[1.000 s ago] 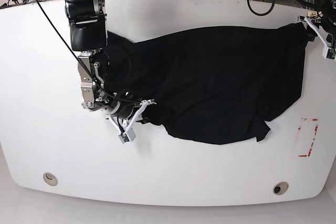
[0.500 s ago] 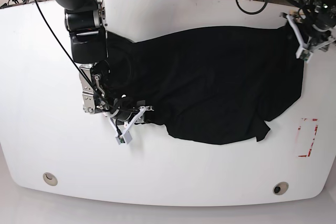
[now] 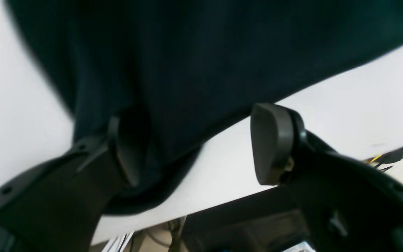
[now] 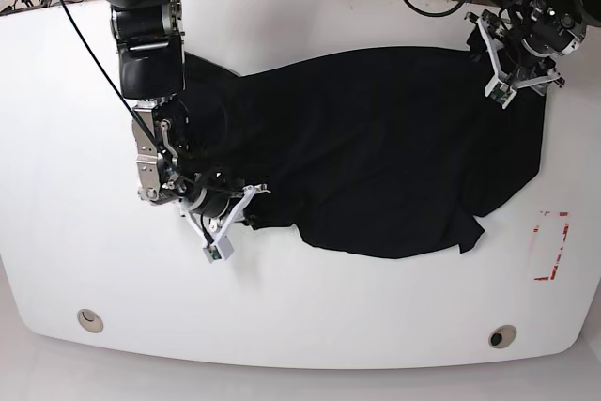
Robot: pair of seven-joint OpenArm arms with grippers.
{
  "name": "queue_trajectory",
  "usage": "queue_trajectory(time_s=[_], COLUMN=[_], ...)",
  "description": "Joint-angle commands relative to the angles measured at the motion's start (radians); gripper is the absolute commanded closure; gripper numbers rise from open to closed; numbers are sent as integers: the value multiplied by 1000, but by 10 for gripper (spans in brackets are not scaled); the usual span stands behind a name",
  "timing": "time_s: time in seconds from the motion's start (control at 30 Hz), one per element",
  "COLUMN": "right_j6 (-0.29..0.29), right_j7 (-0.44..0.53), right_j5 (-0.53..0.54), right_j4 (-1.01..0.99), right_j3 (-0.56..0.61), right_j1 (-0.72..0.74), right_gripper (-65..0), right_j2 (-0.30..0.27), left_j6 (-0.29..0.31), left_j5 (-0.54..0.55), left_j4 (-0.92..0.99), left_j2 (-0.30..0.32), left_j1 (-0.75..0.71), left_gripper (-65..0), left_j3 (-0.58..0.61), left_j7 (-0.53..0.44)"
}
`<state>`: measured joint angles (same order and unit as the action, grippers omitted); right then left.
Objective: Fold the T-shirt properly
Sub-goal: 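Close the right gripper on the hem corner and lift slightly, then move the left gripper inward along the shirt edge, regripping the fabric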
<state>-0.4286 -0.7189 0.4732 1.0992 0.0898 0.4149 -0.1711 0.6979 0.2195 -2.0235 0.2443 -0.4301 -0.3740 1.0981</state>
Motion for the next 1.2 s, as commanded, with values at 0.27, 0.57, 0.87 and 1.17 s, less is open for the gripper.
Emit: queue_trajectory(time_s=[0.27, 0.57, 0.87, 1.17], right_j6=[-25, -55, -25, -22], right_j7=[43, 53, 38, 45], right_j5=[8, -5, 37, 9], right_j4=[17, -31, 31, 34], right_j3=[13, 24, 7, 10], right_j1=[46, 60, -1, 8], right_gripper=[-7, -123, -89, -62], right_j2=[2, 22, 7, -8], left_j6=[0, 0, 0, 0], left_j5=[17, 99, 72, 60], left_j4=[65, 289, 329, 302], left_j2=[-6, 20, 13, -12], left_j1=[-21, 64, 49, 123], left_gripper=[-408, -401, -421, -443], left_j3=[-23, -188, -187, -203], left_j7=[-41, -28, -84, -100])
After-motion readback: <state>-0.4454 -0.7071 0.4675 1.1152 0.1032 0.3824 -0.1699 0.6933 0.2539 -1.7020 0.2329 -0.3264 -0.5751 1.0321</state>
